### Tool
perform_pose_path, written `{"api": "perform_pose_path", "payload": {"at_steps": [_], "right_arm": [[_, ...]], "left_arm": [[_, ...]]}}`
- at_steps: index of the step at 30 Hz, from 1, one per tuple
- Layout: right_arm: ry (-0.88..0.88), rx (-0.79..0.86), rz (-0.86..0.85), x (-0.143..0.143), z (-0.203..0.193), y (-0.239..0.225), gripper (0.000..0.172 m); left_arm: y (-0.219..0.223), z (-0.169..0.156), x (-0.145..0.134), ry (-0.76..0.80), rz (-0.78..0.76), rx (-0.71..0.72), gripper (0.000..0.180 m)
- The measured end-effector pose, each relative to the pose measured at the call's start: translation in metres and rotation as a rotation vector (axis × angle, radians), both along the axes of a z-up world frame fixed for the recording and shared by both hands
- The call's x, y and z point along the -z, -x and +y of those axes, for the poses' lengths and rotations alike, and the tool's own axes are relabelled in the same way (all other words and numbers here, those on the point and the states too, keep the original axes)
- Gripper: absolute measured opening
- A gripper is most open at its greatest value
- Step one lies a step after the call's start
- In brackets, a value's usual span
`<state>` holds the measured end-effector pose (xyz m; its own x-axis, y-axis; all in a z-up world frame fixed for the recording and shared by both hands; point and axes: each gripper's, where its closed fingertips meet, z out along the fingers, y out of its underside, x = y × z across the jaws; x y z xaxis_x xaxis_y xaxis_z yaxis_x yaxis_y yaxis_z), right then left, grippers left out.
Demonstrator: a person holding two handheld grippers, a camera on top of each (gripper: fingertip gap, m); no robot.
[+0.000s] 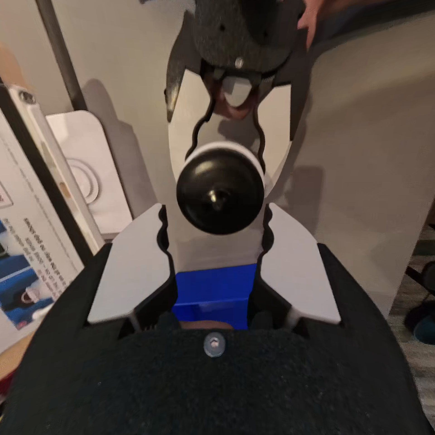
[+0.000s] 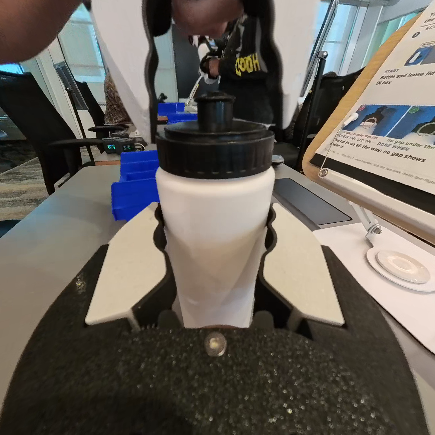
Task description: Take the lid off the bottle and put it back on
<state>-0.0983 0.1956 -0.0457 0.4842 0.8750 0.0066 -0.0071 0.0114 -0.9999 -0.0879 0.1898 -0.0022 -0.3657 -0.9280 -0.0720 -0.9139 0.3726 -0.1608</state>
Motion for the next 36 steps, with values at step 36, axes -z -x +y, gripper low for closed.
{"api": "perform_pose_path", "payload": {"at_steps": [36], "right_arm": [[0.018,0.062,-0.034,0.001,0.003,-0.003,0.083]], "left_arm": [[-0.001,-0.010,-0.004,0.000,-0.051,-0.250,0.074]]}}
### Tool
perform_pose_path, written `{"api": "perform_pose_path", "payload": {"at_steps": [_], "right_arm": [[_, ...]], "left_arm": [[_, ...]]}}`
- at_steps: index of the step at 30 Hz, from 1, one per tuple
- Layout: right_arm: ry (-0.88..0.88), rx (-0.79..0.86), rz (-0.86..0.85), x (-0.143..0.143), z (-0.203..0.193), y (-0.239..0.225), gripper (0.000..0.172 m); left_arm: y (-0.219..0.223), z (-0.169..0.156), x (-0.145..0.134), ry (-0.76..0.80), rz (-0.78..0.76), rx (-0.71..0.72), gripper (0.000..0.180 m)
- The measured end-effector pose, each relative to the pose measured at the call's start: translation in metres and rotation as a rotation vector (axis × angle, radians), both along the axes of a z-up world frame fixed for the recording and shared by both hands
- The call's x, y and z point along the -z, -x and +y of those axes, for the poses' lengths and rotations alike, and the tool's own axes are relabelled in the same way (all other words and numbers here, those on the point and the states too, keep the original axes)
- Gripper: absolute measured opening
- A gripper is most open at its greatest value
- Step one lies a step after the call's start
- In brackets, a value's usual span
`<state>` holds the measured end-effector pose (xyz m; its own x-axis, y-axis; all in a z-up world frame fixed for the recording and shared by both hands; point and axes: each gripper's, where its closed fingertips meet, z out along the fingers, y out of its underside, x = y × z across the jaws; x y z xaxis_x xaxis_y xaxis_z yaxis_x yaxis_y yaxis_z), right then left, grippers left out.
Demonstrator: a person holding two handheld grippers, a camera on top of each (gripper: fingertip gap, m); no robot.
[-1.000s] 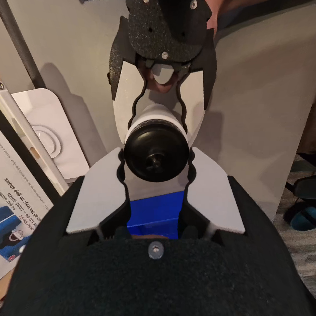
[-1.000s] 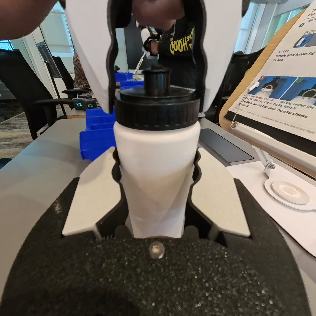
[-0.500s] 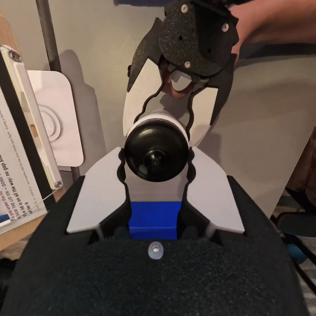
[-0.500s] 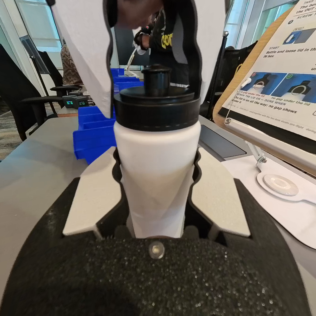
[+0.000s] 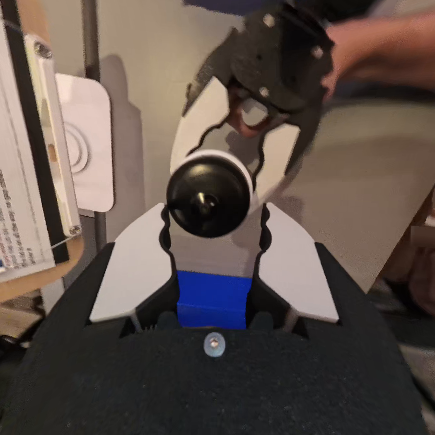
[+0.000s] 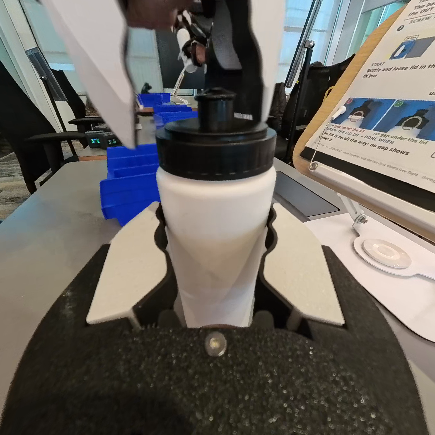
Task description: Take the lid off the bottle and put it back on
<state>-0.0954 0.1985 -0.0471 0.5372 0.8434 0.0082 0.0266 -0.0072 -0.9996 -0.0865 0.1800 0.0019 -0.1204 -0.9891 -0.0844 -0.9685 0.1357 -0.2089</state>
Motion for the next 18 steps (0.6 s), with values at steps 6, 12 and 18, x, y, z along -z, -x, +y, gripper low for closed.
{"api": "perform_pose_path", "payload": {"at_steps": [6,12,18], "right_arm": [[0.002,0.000,0.009,0.000,0.001,0.000,0.083],[0.002,0.008,-0.004,0.001,0.002,-0.001,0.083],[0.000,0.008,-0.009,0.001,0.001,0.000,0.083]], "left_arm": [[0.006,-0.003,-0.009,-0.075,0.035,0.274,0.069],[0.001,0.002,0.003,-0.053,0.099,0.278,0.080],[-0.001,0.008,0.006,-0.066,0.102,0.274,0.078]]}}
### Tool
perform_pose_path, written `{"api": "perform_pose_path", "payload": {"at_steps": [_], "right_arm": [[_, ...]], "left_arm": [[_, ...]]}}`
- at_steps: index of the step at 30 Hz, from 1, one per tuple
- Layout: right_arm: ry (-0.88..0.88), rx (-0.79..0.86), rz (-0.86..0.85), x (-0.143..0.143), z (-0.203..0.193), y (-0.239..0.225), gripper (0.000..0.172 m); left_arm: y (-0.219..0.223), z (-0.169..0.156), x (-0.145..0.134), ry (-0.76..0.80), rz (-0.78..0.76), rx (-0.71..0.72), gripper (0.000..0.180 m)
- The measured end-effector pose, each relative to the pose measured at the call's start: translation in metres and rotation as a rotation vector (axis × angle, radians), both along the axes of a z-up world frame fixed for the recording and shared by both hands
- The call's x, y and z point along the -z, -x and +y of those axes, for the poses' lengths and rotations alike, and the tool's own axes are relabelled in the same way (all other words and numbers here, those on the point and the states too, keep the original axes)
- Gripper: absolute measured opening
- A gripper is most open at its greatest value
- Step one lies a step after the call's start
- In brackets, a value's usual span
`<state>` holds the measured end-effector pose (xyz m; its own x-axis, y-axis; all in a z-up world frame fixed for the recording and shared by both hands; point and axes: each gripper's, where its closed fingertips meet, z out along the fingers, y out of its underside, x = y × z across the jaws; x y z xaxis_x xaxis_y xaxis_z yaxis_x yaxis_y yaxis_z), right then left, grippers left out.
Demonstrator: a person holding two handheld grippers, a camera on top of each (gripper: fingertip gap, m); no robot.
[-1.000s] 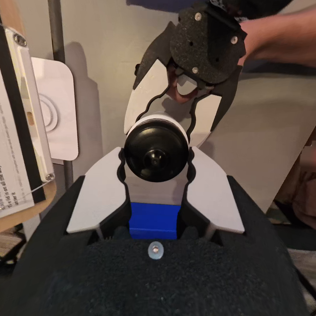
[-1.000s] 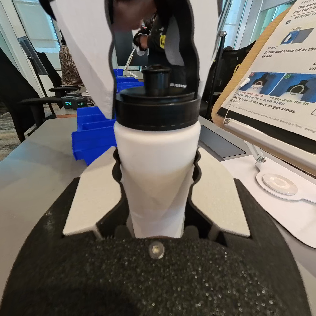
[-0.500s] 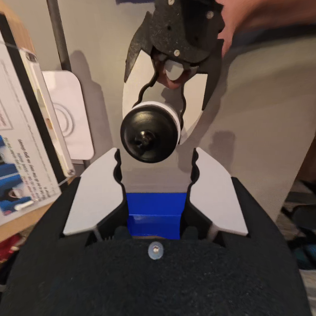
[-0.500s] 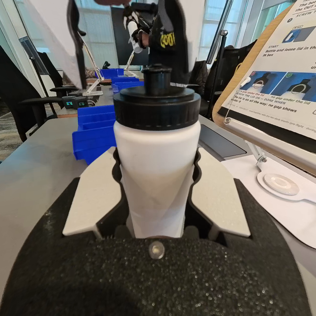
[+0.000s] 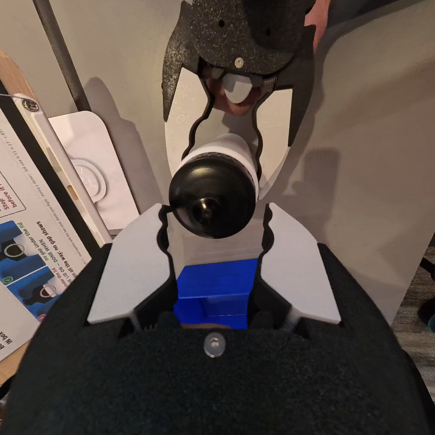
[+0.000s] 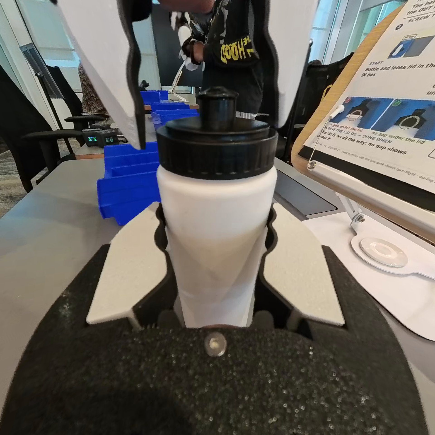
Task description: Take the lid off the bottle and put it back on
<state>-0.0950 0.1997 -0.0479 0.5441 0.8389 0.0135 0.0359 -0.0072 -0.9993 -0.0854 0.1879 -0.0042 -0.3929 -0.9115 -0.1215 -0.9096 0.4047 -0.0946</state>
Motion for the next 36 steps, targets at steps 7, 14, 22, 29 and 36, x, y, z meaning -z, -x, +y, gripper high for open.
{"api": "perform_pose_path", "payload": {"at_steps": [7,14,22,29,36], "right_arm": [[-0.001,0.001,-0.010,0.000,-0.001,0.001,0.083],[0.007,0.005,-0.009,0.000,0.000,0.000,0.083],[0.008,0.013,-0.018,0.001,0.000,0.001,0.083],[0.008,0.009,-0.009,0.001,0.001,0.000,0.083],[0.006,0.007,-0.014,0.001,0.000,0.001,0.083]], "left_arm": [[0.001,0.006,0.012,-0.015,0.046,0.003,0.084],[0.002,0.002,0.014,0.019,0.062,-0.159,0.075],[0.001,-0.003,0.013,0.053,0.035,-0.760,0.075],[0.003,-0.007,-0.009,-0.050,-0.059,-0.221,0.085],[0.003,-0.004,-0.002,0.013,-0.070,-0.045,0.084]]}}
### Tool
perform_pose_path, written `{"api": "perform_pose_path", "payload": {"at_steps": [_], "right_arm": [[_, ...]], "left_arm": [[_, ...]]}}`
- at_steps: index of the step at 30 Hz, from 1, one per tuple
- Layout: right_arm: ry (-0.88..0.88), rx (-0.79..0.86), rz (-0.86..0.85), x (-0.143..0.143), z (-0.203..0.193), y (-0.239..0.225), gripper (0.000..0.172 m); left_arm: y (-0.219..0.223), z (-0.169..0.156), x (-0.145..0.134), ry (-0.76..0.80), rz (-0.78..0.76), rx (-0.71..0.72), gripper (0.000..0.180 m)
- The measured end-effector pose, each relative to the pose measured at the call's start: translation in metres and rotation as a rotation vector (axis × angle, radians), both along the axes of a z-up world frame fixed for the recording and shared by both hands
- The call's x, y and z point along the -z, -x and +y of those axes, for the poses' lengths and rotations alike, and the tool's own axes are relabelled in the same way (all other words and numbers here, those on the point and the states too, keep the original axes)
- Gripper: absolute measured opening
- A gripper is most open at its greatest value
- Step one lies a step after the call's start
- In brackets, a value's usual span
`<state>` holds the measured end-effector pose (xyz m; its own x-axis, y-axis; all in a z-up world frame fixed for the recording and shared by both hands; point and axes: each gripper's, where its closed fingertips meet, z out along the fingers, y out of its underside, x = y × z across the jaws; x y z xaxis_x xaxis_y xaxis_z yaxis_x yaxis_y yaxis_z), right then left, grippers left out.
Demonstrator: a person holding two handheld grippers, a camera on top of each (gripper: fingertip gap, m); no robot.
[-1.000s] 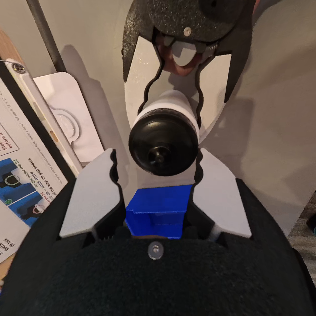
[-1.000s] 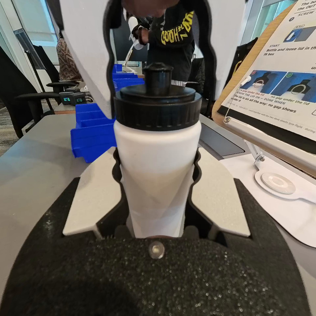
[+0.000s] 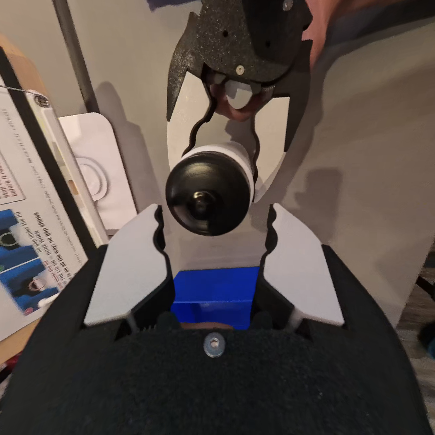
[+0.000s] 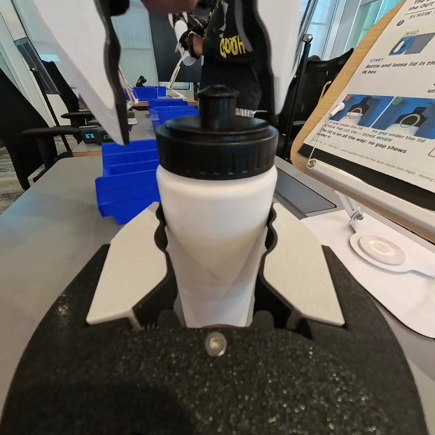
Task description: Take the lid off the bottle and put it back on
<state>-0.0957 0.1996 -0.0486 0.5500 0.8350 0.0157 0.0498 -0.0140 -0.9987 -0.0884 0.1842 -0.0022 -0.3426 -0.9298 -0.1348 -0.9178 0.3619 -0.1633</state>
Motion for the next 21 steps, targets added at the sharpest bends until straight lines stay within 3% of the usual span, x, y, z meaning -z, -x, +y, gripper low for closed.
{"api": "perform_pose_path", "payload": {"at_steps": [4,8,11,17,19,21], "right_arm": [[0.001,-0.004,-0.004,0.000,-0.001,0.000,0.083],[0.008,-0.002,0.007,0.000,0.000,0.000,0.083],[0.006,0.000,-0.004,0.000,-0.001,0.000,0.083],[0.010,0.018,-0.006,0.000,0.000,-0.001,0.083],[0.003,0.015,-0.009,0.000,-0.001,0.000,0.083],[0.004,0.012,-0.010,0.000,-0.001,0.000,0.083]], "left_arm": [[-0.004,0.004,0.007,0.052,0.003,-0.029,0.070],[-0.004,0.005,0.007,0.071,0.003,-0.155,0.069],[-0.003,0.003,0.007,0.045,0.023,-0.293,0.069],[-0.005,0.002,0.007,0.048,0.005,-0.726,0.070],[-0.002,-0.001,0.007,0.042,0.023,-0.690,0.070],[0.003,-0.006,0.004,0.050,0.066,-0.557,0.077]]}}
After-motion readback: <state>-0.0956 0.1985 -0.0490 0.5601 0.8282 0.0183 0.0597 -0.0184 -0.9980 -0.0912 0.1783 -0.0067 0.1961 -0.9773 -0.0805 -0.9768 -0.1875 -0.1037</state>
